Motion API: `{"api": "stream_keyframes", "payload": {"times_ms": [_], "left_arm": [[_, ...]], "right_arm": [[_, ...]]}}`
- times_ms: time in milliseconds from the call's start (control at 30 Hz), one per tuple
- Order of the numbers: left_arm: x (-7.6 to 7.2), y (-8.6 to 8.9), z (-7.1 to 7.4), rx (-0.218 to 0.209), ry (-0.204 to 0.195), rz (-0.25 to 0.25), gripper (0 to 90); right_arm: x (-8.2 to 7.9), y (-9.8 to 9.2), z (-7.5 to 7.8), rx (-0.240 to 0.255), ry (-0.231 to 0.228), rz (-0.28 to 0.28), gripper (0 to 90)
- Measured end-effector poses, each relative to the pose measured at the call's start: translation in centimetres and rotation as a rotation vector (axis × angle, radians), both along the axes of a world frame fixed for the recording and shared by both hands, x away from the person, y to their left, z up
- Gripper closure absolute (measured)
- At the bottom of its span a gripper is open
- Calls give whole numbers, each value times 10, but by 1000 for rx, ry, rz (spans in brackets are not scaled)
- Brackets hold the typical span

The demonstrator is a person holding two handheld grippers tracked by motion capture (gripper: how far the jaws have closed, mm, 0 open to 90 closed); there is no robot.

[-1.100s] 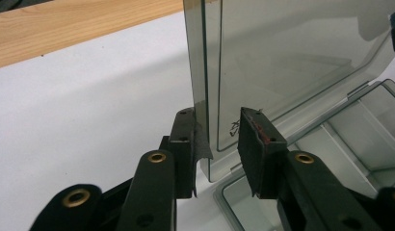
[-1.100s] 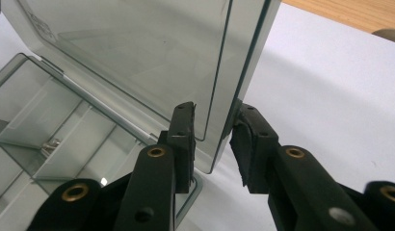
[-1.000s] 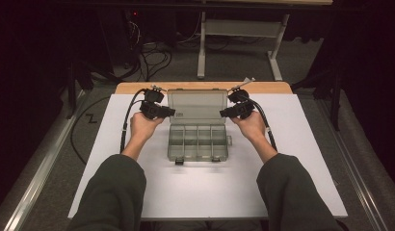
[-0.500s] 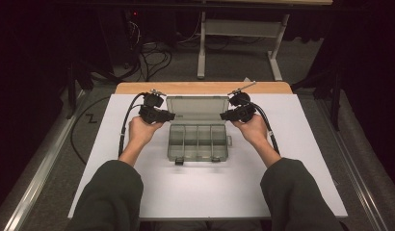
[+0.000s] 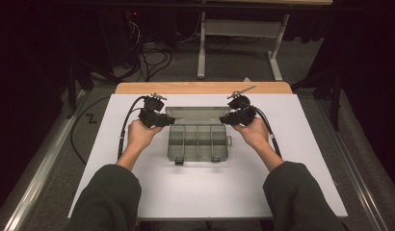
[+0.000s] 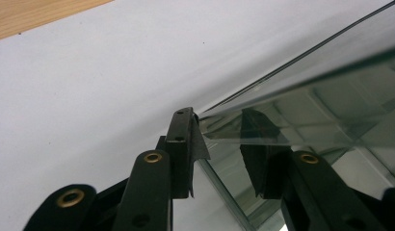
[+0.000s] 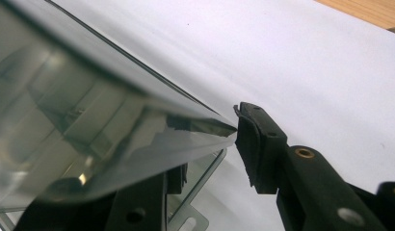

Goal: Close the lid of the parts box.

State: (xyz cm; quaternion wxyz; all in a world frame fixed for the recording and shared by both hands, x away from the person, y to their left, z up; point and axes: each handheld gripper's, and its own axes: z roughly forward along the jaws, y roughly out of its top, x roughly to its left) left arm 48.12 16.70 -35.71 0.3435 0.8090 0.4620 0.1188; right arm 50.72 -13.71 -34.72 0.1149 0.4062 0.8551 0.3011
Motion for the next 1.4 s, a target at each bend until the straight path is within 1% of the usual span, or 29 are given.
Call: {"api": "stream_keyframes", "payload": {"times_ms": [100, 267, 400, 567, 633, 733, 833, 900, 1033, 1133, 1233, 1267, 1367, 1400], "left_arm": [[-1, 1, -1, -5, 2, -1, 650], [-2, 1, -2, -2, 20, -10, 636], [-2, 1, -2, -4, 26, -5, 635], [-2, 1, -1, -2, 24, -5, 635], [-3, 1, -1, -5, 24, -5, 635], [-5, 0, 0, -5, 16, -5, 636], [-5, 1, 0, -3, 17, -7, 636], [-6, 0, 0, -4, 16, -6, 636], [-6, 1, 0, -5, 14, -9, 636], [-7, 1, -1, -4, 14, -10, 637], [-8, 1, -1, -4, 11, -10, 636], [-9, 1, -1, -5, 11, -11, 637], [-10, 2, -2, -6, 16, -11, 643], [-11, 3, -2, -6, 19, -17, 646]], "right_arm": [[-1, -1, -1, 2, 2, 3, 667], [-3, -3, -3, 7, -1, 8, 664], [-6, -2, -3, 8, 0, 8, 647], [-8, -6, -1, 15, -3, 12, 633], [-9, -9, -1, 10, -8, 10, 631], [-10, -12, -1, 18, -1, 10, 627], [-12, -15, -1, 16, 3, 15, 629], [-15, -17, -1, 22, 4, 24, 642], [-20, -24, -2, -1, 2, 31, 713], [-21, -30, -1, -9, -4, 12, 778], [-20, -33, 4, 9, -21, -10, 818], [-20, -33, 6, 23, -28, -11, 827], [-20, -31, 13, 47, -39, -24, 837], [-19, -31, 14, 57, -47, -19, 838]]}}
